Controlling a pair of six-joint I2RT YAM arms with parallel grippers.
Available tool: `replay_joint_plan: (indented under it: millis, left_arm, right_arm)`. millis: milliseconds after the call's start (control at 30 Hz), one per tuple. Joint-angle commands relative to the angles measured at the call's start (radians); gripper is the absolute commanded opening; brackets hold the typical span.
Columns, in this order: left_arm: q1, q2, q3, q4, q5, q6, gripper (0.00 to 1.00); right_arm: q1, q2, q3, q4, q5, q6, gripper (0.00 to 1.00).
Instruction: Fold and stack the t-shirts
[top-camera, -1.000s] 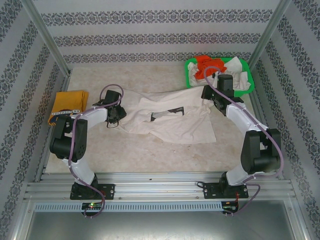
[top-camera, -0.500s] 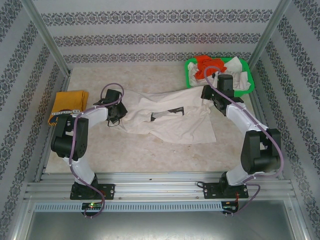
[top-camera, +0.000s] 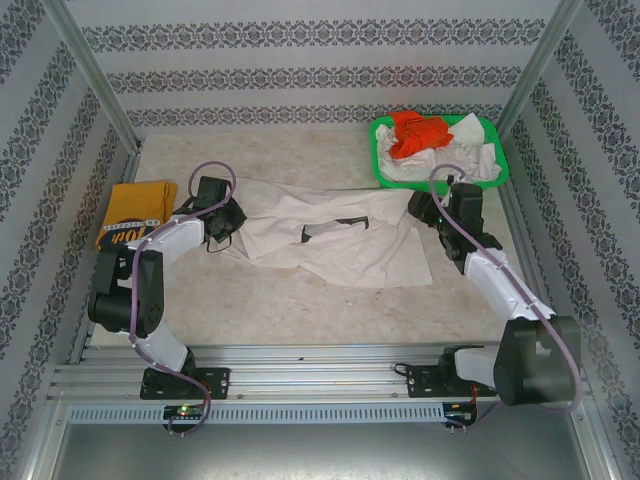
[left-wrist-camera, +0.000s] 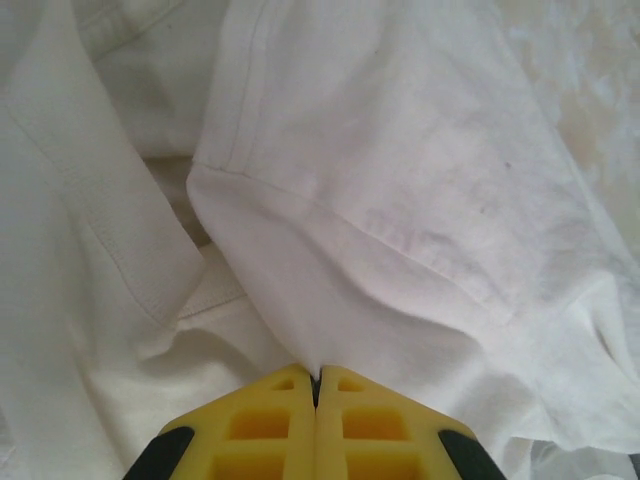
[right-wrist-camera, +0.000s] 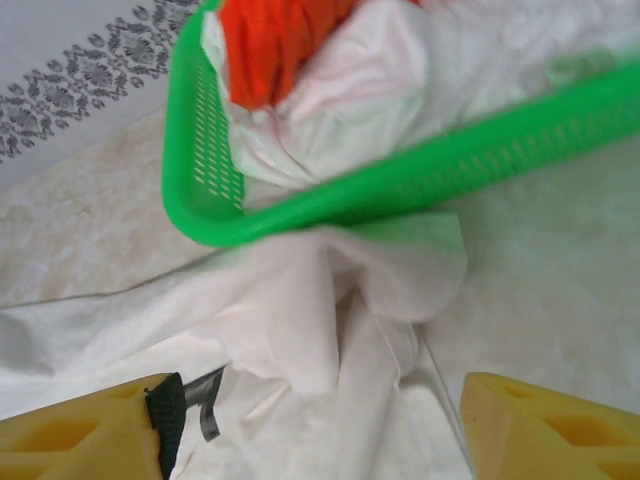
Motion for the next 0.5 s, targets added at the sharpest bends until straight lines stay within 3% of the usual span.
replay_joint_plan:
  millis: [0,100,233,400,467]
  left_arm:
    - [0.023,-0.041,-0.011,0.004,0.011,0.019,0.0]
    - [0.029,-0.052,-0.005,-0.008,0.018,0.029,0.0]
    - [0.034,-0.063,-0.007,-0.01,0.028,0.028,0.0]
    - [0.036,-0.082,-0.026,-0.004,0.036,0.022,0.0]
    - [0.037,-0.088,-0.032,-0.004,0.04,0.023,0.0]
  right_arm:
    - [-0.025,0.035,-0.073,0.078,-0.054,0.12,0.68]
    - [-0.009,0.128,-0.053,0.13,-0.153,0.1,0.6]
    - [0.026,0.269,0.021,0.169,-0.192,0.087,0.46]
    - [0.037,0.429,0.107,0.197,-0.199,0.085,0.43]
    - [0.037,0.479,0.147,0.195,-0.194,0.077,0.37]
